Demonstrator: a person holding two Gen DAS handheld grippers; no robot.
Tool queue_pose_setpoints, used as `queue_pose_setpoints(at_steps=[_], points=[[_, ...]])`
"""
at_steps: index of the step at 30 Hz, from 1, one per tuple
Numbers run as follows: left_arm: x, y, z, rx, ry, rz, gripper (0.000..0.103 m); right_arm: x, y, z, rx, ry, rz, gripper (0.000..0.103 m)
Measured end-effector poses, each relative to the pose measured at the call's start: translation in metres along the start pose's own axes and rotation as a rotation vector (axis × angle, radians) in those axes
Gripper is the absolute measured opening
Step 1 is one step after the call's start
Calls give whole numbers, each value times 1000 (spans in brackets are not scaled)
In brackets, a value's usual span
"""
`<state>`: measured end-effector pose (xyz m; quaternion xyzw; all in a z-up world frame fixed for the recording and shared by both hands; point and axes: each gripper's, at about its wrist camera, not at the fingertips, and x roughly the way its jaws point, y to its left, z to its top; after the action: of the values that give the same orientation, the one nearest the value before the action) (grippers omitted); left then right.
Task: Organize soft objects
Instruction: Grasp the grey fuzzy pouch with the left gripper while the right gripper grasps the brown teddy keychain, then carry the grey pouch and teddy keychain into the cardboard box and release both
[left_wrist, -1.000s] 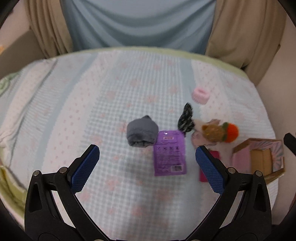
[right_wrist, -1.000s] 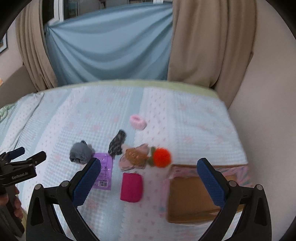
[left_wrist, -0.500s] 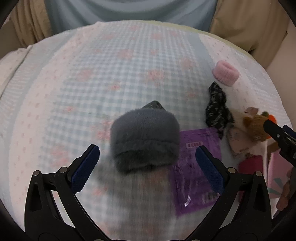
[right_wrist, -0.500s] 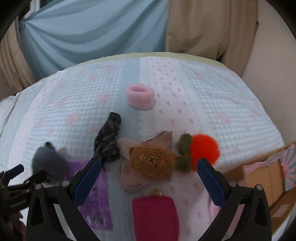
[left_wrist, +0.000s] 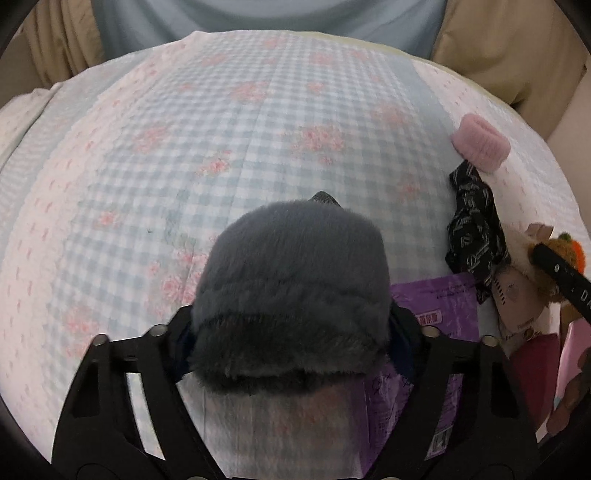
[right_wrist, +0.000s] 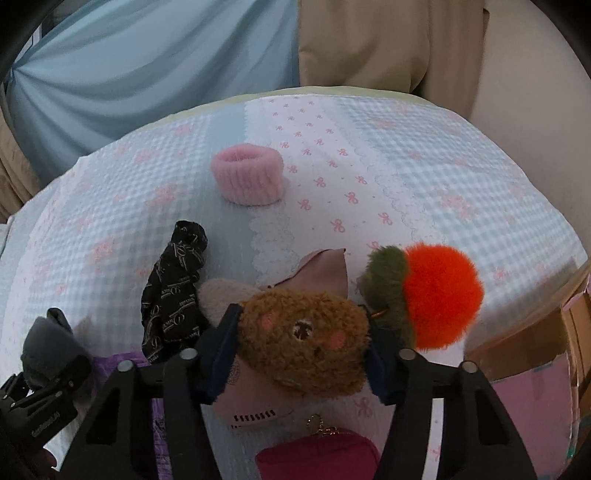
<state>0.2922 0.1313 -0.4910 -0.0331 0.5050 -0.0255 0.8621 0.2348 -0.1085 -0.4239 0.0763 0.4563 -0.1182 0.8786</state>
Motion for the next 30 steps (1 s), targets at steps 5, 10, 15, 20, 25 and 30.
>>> queue_pose_setpoints(at_steps=[5, 10, 15, 20, 25, 30], points=[[-7, 5, 4, -11, -23, -3, 55, -5, 1, -1, 5, -15, 5, 46], [-14, 7, 6, -39, -33, 1, 51, -13, -1, 2, 4, -30, 9, 44], [-33, 6, 10, -50, -57, 5, 51, -30, -7, 7, 16, -43, 8, 43], [-67, 1, 22, -56, -81, 8, 51, -65, -12, 21, 29, -55, 18, 43], [-124, -9, 38, -50, -130, 24, 51, -125, -17, 43, 15, -89, 49, 43], [-190, -22, 51, -72, -170, 30, 51, -187, -30, 66, -12, -113, 97, 43]])
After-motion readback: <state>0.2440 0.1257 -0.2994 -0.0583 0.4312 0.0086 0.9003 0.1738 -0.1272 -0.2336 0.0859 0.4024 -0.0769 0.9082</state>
